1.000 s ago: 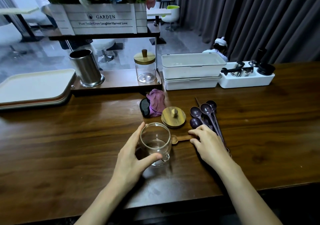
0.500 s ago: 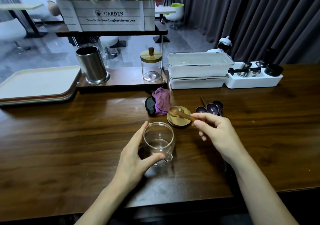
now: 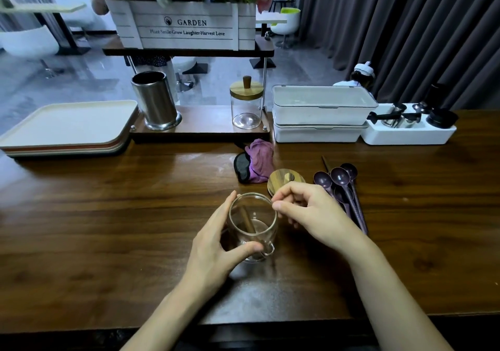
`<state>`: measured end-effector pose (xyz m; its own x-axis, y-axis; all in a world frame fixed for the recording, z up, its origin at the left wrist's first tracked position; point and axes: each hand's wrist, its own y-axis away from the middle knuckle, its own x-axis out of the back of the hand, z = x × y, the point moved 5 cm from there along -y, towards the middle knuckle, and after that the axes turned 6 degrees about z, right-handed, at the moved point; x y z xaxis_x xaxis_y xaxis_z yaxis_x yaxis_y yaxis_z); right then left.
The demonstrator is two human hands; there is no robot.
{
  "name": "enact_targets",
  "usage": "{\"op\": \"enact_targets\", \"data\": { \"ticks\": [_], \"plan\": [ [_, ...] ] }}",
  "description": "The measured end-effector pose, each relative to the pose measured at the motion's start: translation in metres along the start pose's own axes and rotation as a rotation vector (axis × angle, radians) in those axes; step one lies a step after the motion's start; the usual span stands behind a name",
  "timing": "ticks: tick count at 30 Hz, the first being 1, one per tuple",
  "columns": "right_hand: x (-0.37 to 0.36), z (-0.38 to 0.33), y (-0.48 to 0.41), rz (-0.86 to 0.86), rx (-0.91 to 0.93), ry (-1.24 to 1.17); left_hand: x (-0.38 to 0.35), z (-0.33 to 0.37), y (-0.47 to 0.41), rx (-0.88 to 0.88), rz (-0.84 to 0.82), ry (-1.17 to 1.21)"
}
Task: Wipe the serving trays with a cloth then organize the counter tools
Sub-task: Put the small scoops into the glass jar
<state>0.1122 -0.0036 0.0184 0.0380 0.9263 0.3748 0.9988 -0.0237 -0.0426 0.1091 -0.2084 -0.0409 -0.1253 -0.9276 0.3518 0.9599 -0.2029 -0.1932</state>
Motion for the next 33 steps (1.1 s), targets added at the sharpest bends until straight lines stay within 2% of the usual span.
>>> {"op": "enact_targets", "data": {
  "ticks": [5,6,9,11,15,19,23,28,31,33],
  "plan": [
    [0.001,0.014,-0.005,0.06,-0.036,-0.07,0.0,-0.003,0.0,-0.003,0.004,-0.011],
    [0.004,0.021,-0.007,0.127,-0.037,-0.06,0.0,-0.003,-0.001,-0.003,0.005,-0.012],
    [0.02,0.041,-0.011,0.468,0.008,0.131,0.0,-0.002,-0.001,-0.004,0.007,-0.013],
    [0.022,0.047,-0.018,0.566,0.068,0.25,-0.001,-0.003,-0.002,-0.003,0.008,-0.019],
    [0.009,0.065,-0.041,0.492,0.028,0.319,0.0,-0.005,-0.004,-0.005,0.008,-0.021],
    [-0.001,0.076,-0.054,0.434,-0.087,0.235,0.0,-0.006,-0.005,-0.008,-0.003,-0.014],
    [0.002,0.079,-0.058,0.511,-0.132,0.227,0.002,-0.005,-0.008,-0.016,-0.003,-0.009],
    [0.01,0.045,-0.052,0.565,0.0,0.018,0.009,-0.01,-0.021,-0.019,0.013,-0.03],
    [0.005,0.004,-0.047,0.433,0.12,-0.164,0.013,-0.016,-0.03,-0.013,0.027,-0.027],
    [-0.005,-0.017,-0.043,0.311,0.164,-0.142,0.014,-0.016,-0.034,-0.014,0.024,-0.027]
  ]
}}
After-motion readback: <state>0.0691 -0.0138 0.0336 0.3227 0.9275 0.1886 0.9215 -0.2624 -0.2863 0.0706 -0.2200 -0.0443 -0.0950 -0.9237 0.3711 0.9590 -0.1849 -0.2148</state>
